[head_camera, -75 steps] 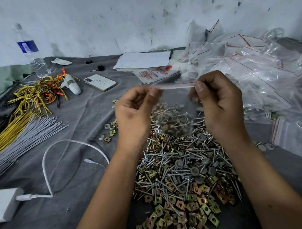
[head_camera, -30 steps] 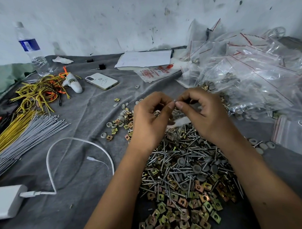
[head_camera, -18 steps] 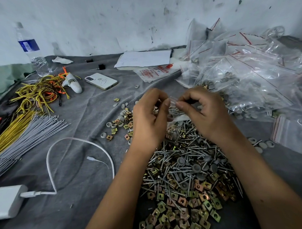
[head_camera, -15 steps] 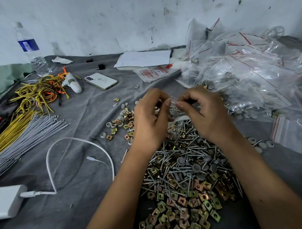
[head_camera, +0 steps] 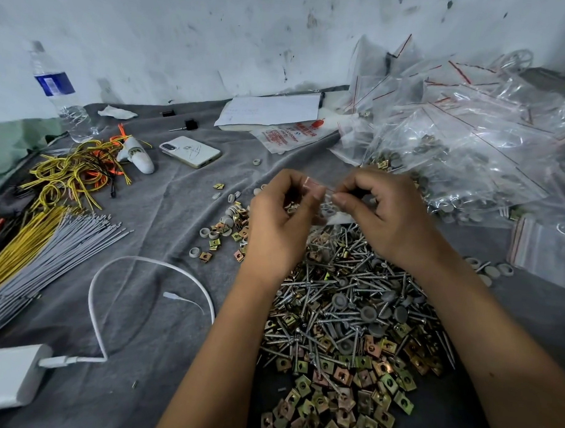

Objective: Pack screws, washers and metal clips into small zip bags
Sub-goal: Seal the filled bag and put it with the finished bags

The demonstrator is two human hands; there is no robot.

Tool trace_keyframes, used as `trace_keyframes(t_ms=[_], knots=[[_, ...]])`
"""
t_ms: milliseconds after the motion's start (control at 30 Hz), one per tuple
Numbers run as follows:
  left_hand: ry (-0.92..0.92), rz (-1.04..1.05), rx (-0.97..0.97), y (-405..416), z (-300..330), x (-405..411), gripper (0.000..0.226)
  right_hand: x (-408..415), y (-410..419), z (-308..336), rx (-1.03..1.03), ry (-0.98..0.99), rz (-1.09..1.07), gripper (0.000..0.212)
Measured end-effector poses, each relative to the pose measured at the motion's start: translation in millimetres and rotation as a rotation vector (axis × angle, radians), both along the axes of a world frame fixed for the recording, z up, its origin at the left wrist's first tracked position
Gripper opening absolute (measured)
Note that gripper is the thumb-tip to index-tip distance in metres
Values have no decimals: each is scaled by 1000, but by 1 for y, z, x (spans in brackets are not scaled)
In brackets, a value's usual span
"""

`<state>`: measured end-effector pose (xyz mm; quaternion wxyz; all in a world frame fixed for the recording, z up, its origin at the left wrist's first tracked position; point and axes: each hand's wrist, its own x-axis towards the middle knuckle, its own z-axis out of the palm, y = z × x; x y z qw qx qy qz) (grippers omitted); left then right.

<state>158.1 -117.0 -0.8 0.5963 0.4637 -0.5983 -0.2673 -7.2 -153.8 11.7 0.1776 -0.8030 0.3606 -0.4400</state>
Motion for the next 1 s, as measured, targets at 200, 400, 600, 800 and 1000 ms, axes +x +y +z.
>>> trace_keyframes(t_ms=[200, 400, 600, 800, 1000], knots=[[-25, 4, -10, -1, -1, 5, 10, -5, -3, 0, 29, 21, 26, 8], [-63, 48, -24, -2, -1, 5, 11, -5, -3, -1, 30, 9, 34, 3], [-46, 77, -32, -3, -3, 6, 9, -7, -5, -4, 25, 27, 3, 2], [-7, -32, 26, -3, -1, 13, 6, -11, -6, -5, 56, 6, 39, 6], [30, -25, -2, -1, 0, 13, 20, -17, -10, -9, 25, 9, 40, 6]])
